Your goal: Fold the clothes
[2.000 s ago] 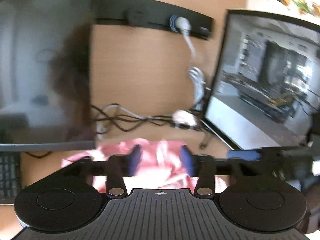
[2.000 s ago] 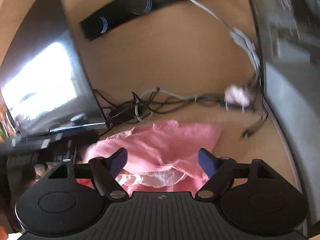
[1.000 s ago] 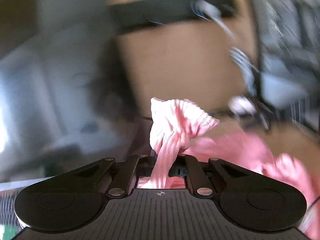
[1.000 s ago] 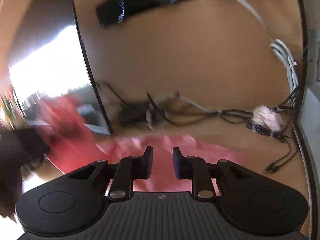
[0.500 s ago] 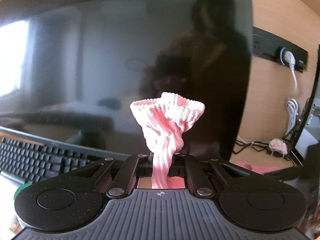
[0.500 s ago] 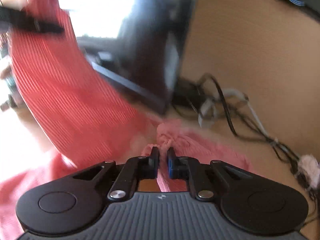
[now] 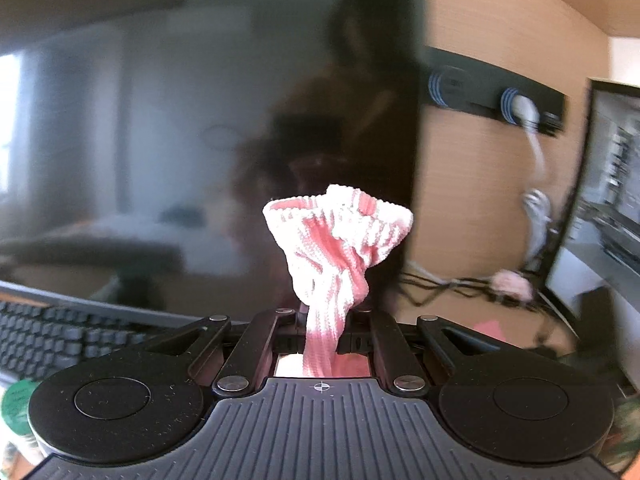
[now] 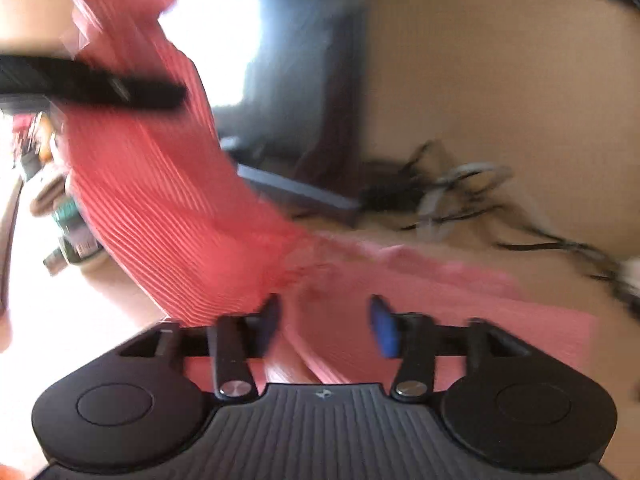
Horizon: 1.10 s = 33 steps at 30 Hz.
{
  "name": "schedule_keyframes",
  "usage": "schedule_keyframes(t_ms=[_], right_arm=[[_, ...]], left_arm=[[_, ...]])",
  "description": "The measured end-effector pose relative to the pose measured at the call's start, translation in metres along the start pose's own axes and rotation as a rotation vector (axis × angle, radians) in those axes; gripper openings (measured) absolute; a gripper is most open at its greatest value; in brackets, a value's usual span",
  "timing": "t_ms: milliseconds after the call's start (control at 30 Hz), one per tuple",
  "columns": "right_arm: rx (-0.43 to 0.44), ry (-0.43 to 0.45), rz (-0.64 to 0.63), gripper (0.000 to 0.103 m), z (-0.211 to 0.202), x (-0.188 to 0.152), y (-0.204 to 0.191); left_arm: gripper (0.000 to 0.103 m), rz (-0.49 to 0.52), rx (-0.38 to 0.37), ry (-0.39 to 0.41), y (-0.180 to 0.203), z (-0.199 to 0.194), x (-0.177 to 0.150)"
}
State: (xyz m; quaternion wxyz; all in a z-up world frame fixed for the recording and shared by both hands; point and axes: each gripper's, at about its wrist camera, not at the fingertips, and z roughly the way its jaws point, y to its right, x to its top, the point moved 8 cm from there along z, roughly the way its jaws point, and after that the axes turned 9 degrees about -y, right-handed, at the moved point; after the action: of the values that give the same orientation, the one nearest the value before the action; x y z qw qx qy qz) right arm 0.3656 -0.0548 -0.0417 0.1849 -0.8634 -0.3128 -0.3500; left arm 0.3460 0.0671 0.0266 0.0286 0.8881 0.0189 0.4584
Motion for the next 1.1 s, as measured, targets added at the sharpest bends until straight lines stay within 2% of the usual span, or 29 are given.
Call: schedule_keyframes(t_ms=[133,300,333,367,433,500,533,567,633,667,733,867,933,1000,1100], right_arm=[[-0.071,0.029,0.159,0.075,-0.067,-0.034,0.046],[-0.127,0.057,0.308,0.087,-0.110,-0.055,0.089],[-0.133,0.062,0.332,0.090,-0.117,-0.059,0.096],[-0.121,0.064,0.363,0.092,-0.122,-0.062,0.100],[-0.056,0.069,0.441,0.095,-0.129,-0.063,0.107],[0.027,0.084,0.509,0.097,-0.131,-0.058,0.112],[0.075,0.097,0.543,0.098,-0.133,-0.053,0.112],[0.110,0.109,0.572,0.101,-0.136,-0.050,0.112],[0.145,0.122,0.607,0.102,-0.141,-0.046,0.112],[0.139,0.119,0.605,0.102,-0.139,-0.045,0.113],[0.074,0.102,0.573,0.102,-0.130,-0.043,0.114],[-0.116,0.055,0.413,0.102,-0.106,-0.035,0.107],[-0.146,0.037,0.330,0.102,-0.092,-0.027,0.099],[-0.135,0.014,0.260,0.102,-0.074,-0.021,0.088],[-0.155,-0.052,0.176,0.100,-0.035,-0.014,0.080]], left_arm=[[0.009,0.063,-0.074,-0.010,0.042,0.015,0.002],[0.012,0.131,-0.180,-0.041,0.110,0.050,0.001],[0.016,0.135,-0.209,-0.051,0.124,0.059,0.000],[0.027,0.134,-0.236,-0.061,0.135,0.065,-0.001],[0.040,0.117,-0.277,-0.078,0.148,0.070,-0.001],[0.062,0.104,-0.306,-0.070,0.152,0.063,0.000],[0.067,0.103,-0.314,-0.059,0.150,0.057,0.001],[0.077,0.102,-0.315,-0.048,0.147,0.050,0.001],[0.084,0.095,-0.313,-0.034,0.138,0.040,0.000],[0.087,0.083,-0.306,-0.040,0.130,0.037,-0.002],[0.090,0.060,-0.287,-0.057,0.114,0.032,-0.007],[0.093,0.002,-0.222,-0.113,0.072,0.026,-0.021],[0.094,-0.040,-0.198,-0.139,0.048,0.019,-0.029],[0.094,-0.071,-0.183,-0.162,0.029,0.015,-0.037],[0.094,-0.107,-0.167,-0.197,0.005,0.012,-0.048]])
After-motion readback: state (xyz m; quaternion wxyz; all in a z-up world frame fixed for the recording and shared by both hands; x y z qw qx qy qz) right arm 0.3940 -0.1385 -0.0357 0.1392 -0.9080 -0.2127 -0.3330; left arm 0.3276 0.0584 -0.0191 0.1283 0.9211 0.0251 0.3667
